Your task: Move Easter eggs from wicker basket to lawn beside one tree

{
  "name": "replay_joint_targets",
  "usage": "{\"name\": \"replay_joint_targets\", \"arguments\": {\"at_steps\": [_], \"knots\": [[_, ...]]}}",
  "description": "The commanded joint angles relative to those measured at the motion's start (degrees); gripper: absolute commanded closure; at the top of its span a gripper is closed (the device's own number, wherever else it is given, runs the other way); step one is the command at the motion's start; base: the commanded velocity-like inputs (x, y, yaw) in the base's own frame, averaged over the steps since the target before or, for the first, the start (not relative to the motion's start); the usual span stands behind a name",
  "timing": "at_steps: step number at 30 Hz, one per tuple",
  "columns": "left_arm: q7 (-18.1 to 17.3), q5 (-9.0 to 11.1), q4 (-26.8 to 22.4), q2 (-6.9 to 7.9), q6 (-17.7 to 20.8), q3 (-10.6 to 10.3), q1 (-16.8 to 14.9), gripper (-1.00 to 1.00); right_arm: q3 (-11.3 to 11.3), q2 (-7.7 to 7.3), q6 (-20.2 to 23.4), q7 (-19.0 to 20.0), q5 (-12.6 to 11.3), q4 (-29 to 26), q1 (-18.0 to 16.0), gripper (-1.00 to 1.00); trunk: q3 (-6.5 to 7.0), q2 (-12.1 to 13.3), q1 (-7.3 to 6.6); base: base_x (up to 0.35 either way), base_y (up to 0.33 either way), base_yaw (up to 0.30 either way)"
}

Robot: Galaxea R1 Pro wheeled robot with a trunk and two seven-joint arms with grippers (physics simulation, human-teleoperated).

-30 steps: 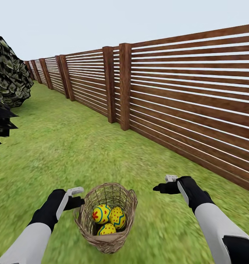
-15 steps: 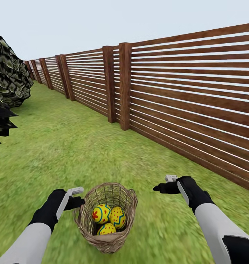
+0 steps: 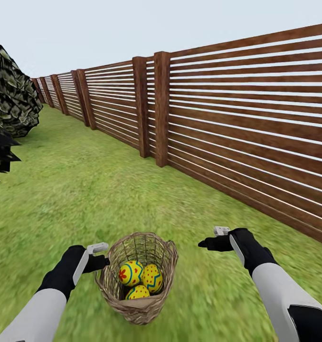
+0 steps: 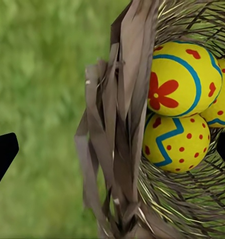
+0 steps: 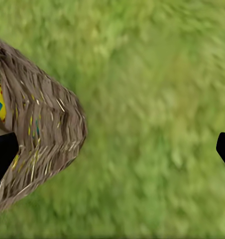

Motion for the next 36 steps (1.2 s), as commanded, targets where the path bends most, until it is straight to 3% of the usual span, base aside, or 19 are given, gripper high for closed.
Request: {"name": "replay_joint_targets", "arguments": {"at_steps": [1, 31, 36], "knots": [[0.0, 0.2, -0.1, -0.01, 0.3, 0.1, 0.0, -1.0, -0.3, 0.04, 0.2, 0.5, 0.5, -0.1, 0.0, -1.0, -0.24, -0.4, 0.22, 0.0, 0.0, 0.0], [0.0, 0.4, 0.0, -0.02, 0.3, 0.1, 0.0, -1.0, -0.3, 0.03, 0.2, 0.5, 0.5, -0.1, 0.0, -1.0, -5.62, -12.5, 6.81, 0.0, 0.0, 0.0], [0.0, 0.4, -0.1, -0.01, 0.2, 0.1, 0.0, -1.0, -0.3, 0.04, 0.1, 0.5, 0.5, -0.1, 0.0, -1.0, -5.62, -12.5, 6.81, 0.0, 0.0, 0.0]]}}
